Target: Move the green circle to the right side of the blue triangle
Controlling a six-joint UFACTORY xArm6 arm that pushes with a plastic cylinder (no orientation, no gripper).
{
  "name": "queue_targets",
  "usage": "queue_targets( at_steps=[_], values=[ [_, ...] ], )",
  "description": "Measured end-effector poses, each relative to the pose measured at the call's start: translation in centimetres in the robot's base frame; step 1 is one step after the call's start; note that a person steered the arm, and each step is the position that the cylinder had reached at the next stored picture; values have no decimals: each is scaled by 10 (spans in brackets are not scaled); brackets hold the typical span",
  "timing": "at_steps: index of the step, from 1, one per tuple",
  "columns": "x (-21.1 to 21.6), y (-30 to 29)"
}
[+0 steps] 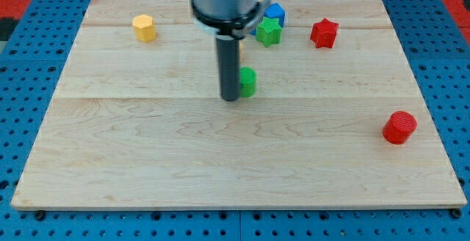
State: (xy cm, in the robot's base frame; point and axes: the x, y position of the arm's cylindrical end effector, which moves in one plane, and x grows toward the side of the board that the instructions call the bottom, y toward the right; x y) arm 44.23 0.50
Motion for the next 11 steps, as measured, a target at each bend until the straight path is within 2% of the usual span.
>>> queue_targets(
  at_steps=[2,3,4,5,8,10,11],
  values=[
    [-17,68],
    [-42,64],
    [-17,83],
    [9,28],
    [-53,44],
    [-47,18],
    [-78,42]
  ],
)
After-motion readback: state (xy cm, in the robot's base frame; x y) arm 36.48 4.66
